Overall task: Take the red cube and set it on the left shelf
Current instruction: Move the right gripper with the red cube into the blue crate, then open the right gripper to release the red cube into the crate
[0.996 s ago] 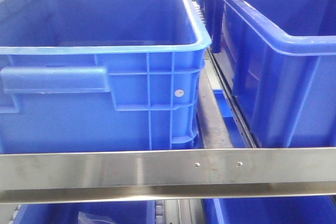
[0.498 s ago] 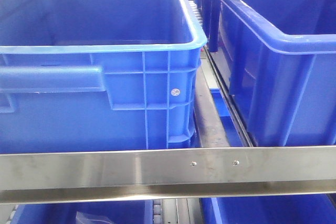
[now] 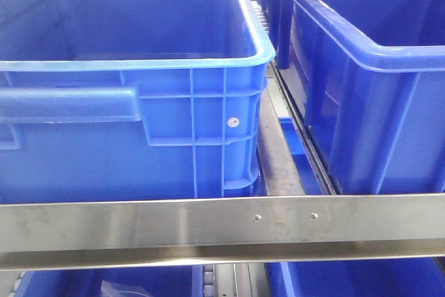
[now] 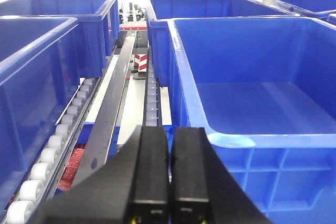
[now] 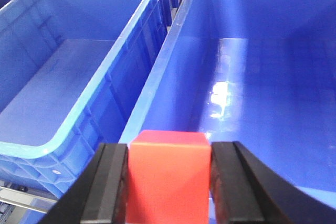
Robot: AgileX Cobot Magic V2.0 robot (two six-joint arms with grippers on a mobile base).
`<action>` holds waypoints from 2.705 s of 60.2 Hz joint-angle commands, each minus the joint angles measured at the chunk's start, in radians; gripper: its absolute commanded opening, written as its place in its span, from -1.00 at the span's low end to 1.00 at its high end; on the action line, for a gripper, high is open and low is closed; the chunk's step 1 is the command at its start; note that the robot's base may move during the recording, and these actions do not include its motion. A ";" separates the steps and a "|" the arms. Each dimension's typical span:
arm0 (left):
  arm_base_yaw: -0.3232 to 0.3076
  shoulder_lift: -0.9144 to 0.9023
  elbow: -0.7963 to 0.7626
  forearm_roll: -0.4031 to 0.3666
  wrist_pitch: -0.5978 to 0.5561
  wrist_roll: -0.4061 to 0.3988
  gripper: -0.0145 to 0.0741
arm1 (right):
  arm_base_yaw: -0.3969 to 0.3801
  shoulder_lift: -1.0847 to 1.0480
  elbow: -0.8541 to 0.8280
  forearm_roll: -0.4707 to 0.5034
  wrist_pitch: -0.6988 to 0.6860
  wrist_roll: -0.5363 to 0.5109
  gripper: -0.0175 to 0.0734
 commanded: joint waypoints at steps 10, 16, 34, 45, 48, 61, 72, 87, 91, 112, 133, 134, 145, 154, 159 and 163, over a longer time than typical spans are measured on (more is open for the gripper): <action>0.000 -0.015 0.025 0.000 -0.083 0.000 -0.44 | -0.006 0.053 -0.041 -0.005 -0.178 -0.004 -0.49; 0.000 -0.015 0.025 0.000 -0.083 0.000 -0.44 | -0.006 0.147 -0.077 -0.005 -0.219 -0.004 -0.49; 0.000 -0.015 0.025 0.000 -0.083 0.000 -0.44 | -0.025 0.520 -0.310 -0.006 -0.248 -0.004 -0.49; 0.000 -0.015 0.025 0.000 -0.083 0.000 -0.44 | -0.131 0.699 -0.467 -0.006 -0.237 -0.004 -0.49; 0.000 -0.015 0.025 0.000 -0.083 0.000 -0.44 | -0.160 0.739 -0.513 -0.006 -0.217 -0.004 -0.49; 0.000 -0.015 0.025 0.000 -0.083 0.000 -0.44 | -0.234 0.875 -0.635 -0.006 -0.162 -0.004 -0.49; 0.000 -0.015 0.025 0.000 -0.083 0.000 -0.44 | -0.237 0.912 -0.649 -0.006 -0.183 -0.004 -0.49; 0.000 -0.015 0.025 0.000 -0.083 0.000 -0.44 | -0.237 0.915 -0.650 -0.005 -0.226 -0.004 0.71; 0.000 -0.015 0.025 0.000 -0.083 0.000 -0.44 | -0.237 0.915 -0.650 -0.005 -0.230 -0.004 0.77; 0.000 -0.015 0.025 0.000 -0.083 0.000 -0.44 | -0.237 0.915 -0.650 -0.005 -0.253 -0.004 0.65; 0.000 -0.015 0.025 0.000 -0.083 0.000 -0.44 | -0.229 0.914 -0.650 -0.004 -0.218 -0.004 -0.50; 0.000 -0.015 0.025 0.000 -0.083 0.000 -0.44 | -0.225 0.914 -0.650 -0.003 -0.219 -0.004 -0.51; 0.000 -0.015 0.025 0.000 -0.083 0.000 -0.44 | -0.209 0.914 -0.650 -0.002 -0.233 -0.004 -0.51; 0.000 -0.015 0.025 0.000 -0.083 0.000 -0.44 | -0.229 0.914 -0.650 -0.003 -0.234 -0.004 -0.51; 0.000 -0.015 0.025 0.000 -0.083 0.000 -0.44 | -0.231 0.914 -0.650 -0.003 -0.233 -0.004 -0.51; 0.000 -0.015 0.025 0.000 -0.083 0.000 -0.44 | -0.231 0.914 -0.650 -0.003 -0.233 -0.004 -0.51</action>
